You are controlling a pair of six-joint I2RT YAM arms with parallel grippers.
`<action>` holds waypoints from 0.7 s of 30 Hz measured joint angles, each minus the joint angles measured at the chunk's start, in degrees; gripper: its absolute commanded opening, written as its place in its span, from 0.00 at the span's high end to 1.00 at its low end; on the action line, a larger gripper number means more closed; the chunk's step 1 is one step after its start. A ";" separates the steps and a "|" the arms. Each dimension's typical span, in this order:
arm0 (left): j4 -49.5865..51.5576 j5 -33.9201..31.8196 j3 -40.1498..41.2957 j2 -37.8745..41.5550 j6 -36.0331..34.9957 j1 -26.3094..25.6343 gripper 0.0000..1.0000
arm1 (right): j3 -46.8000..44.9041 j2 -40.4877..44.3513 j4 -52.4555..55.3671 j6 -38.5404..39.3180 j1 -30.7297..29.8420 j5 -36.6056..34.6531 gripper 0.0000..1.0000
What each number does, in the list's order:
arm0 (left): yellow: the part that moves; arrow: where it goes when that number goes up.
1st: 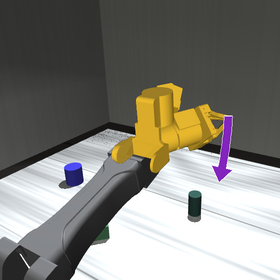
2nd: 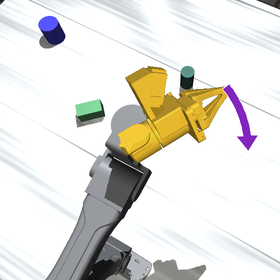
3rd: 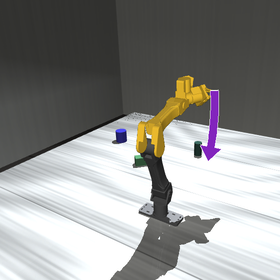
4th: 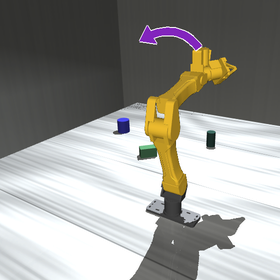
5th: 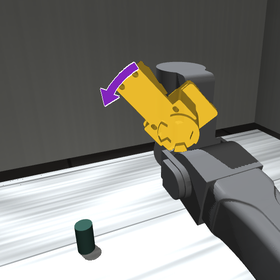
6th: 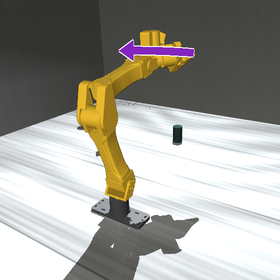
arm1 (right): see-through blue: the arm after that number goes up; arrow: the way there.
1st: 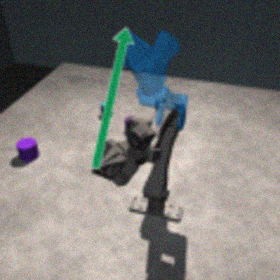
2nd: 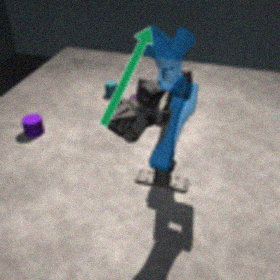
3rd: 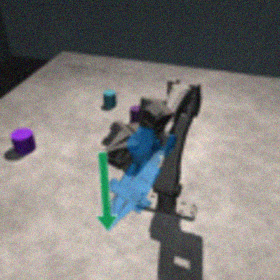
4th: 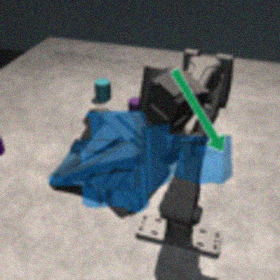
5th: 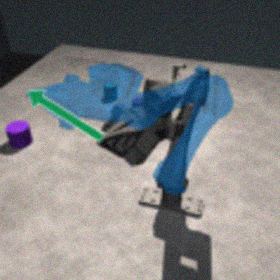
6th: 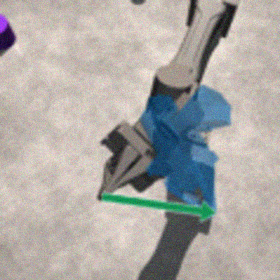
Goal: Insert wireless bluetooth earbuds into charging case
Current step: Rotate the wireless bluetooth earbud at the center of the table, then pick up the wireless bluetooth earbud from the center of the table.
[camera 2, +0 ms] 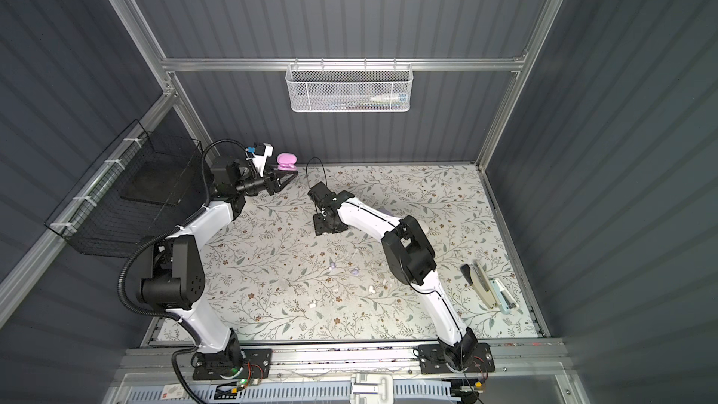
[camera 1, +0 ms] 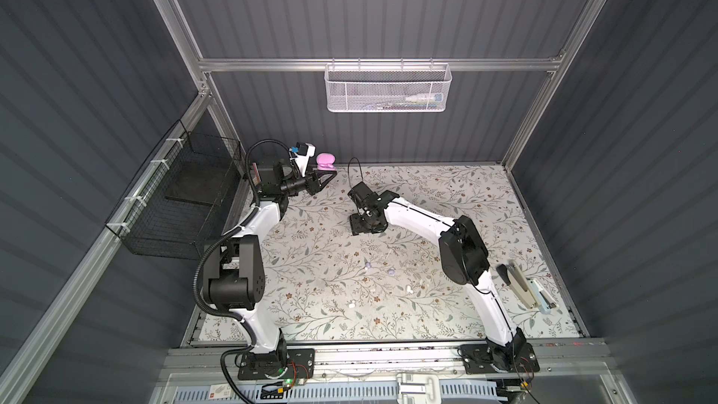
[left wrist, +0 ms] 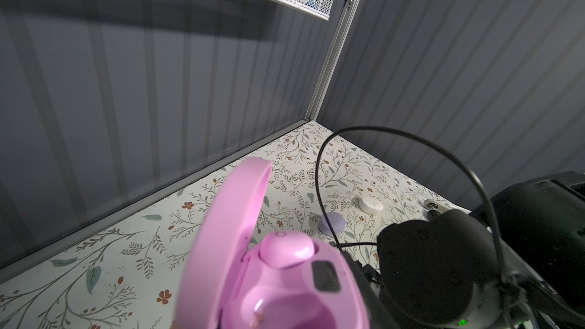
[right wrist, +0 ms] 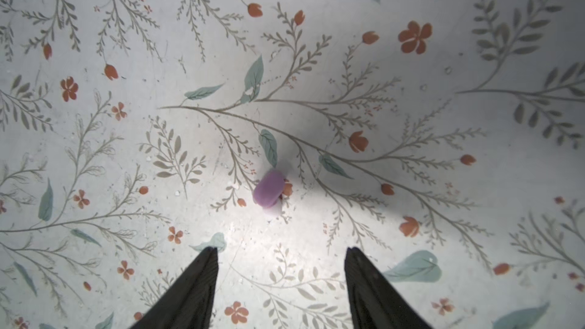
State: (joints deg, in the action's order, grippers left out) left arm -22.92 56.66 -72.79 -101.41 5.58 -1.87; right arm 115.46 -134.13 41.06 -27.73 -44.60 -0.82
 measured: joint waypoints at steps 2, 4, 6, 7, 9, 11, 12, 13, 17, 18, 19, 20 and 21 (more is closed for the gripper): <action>0.26 0.00 0.00 0.00 0.00 0.00 0.69 | 1.38 -0.94 0.20 -0.39 0.00 0.37 0.37; 0.44 -0.02 0.00 0.00 0.00 0.00 0.69 | 3.19 -2.27 0.81 -0.68 0.00 0.70 0.38; 0.66 0.00 0.00 0.00 0.00 0.00 0.69 | 5.01 -3.91 1.03 -0.87 0.00 0.76 0.39; 0.72 0.00 0.00 0.00 0.00 0.00 0.69 | 5.84 -4.70 1.22 -0.96 0.00 0.83 0.40; 0.81 -0.02 -0.02 0.00 0.00 0.00 0.69 | 7.23 -6.01 2.05 -1.36 0.00 0.92 0.42; 0.83 -0.02 0.00 0.00 0.00 0.00 0.69 | 8.48 -7.15 2.67 -1.84 -0.02 1.01 0.44; 0.87 -0.02 0.00 0.00 0.00 0.00 0.69 | 9.27 -7.89 3.02 -1.95 0.00 1.11 0.45; 0.87 -0.02 0.00 0.00 0.00 0.00 0.69 | 9.88 -8.46 3.26 -2.08 0.00 1.11 0.45; 0.90 -0.02 0.00 0.00 0.00 0.00 0.69 | 11.43 -9.64 4.20 -2.80 -0.02 1.07 0.48; 0.90 0.00 0.00 0.00 0.00 0.00 0.69 | 11.78 -9.81 4.39 -2.95 -0.02 1.05 0.49; 0.92 -0.02 0.00 0.00 0.00 0.00 0.69 | 11.98 -9.88 4.48 -3.13 -0.02 1.03 0.50; 0.92 -0.02 -0.02 0.00 0.00 0.00 0.69 | 12.26 -9.94 4.68 -3.28 -0.02 1.01 0.50; 1.03 -0.02 -0.02 0.00 0.00 0.00 0.69 | 12.57 -10.05 4.92 -3.37 -0.02 0.92 0.51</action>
State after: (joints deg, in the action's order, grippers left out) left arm -21.89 56.64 -72.82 -101.41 5.58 -1.87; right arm 128.03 -144.18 45.98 -31.09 -44.62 0.10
